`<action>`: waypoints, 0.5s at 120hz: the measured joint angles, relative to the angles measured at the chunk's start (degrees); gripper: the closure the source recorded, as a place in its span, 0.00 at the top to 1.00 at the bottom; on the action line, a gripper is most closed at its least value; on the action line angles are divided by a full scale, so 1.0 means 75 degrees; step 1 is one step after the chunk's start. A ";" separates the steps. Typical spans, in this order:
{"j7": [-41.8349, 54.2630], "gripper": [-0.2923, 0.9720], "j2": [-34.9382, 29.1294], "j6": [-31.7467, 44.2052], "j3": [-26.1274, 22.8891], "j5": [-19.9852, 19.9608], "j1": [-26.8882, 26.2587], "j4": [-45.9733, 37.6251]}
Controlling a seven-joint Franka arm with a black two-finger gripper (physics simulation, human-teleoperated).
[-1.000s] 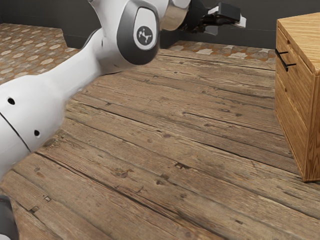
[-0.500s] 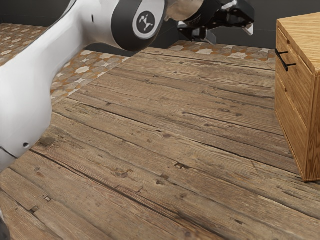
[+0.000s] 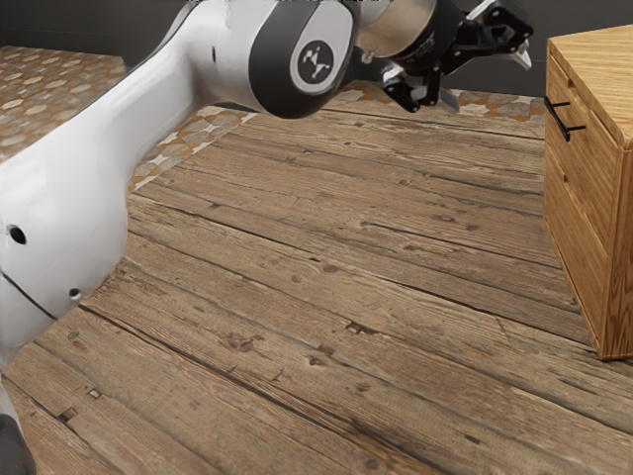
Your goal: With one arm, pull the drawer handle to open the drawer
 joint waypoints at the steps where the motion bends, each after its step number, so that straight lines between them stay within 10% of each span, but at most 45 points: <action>1: -0.0030 0.75 0.0005 0.0016 -0.0002 -0.0018 -0.0001 -0.0002; 60: -0.1543 0.75 0.0759 -0.0187 0.0103 -0.0167 0.0003 0.0568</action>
